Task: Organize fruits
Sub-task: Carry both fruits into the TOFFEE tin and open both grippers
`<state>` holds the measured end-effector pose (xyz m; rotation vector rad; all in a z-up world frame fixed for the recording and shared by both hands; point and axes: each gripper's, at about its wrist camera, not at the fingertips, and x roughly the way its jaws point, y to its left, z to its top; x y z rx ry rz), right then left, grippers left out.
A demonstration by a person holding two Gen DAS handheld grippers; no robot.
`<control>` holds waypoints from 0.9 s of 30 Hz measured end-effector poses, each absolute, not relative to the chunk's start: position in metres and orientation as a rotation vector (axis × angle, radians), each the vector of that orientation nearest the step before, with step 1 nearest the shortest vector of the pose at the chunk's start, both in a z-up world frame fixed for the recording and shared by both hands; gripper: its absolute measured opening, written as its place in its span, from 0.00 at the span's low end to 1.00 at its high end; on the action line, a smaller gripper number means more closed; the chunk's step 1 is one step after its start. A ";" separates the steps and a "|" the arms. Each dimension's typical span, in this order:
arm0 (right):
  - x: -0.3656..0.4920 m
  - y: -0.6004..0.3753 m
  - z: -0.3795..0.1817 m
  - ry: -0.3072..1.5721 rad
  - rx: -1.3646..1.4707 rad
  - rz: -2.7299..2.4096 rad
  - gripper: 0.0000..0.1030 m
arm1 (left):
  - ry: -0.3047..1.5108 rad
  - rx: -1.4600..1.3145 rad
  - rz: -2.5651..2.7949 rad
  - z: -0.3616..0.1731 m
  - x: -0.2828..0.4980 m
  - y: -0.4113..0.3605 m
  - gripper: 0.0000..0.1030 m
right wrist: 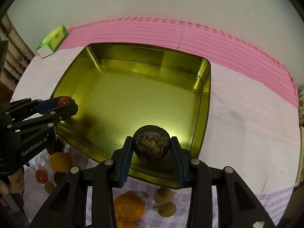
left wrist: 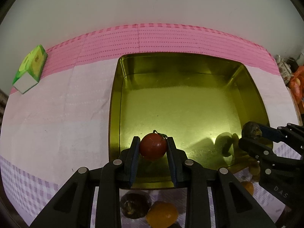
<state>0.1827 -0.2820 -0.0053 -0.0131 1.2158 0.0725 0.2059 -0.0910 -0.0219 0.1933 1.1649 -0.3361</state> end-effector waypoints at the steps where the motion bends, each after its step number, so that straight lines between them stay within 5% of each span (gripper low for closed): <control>1: 0.184 -0.282 -0.007 1.218 -0.016 0.072 0.36 | 1.165 0.195 -0.334 -0.023 0.207 -0.091 0.28; 27: 0.185 -0.283 -0.020 1.239 0.004 0.079 0.37 | 1.204 0.228 -0.308 -0.044 0.206 -0.102 0.29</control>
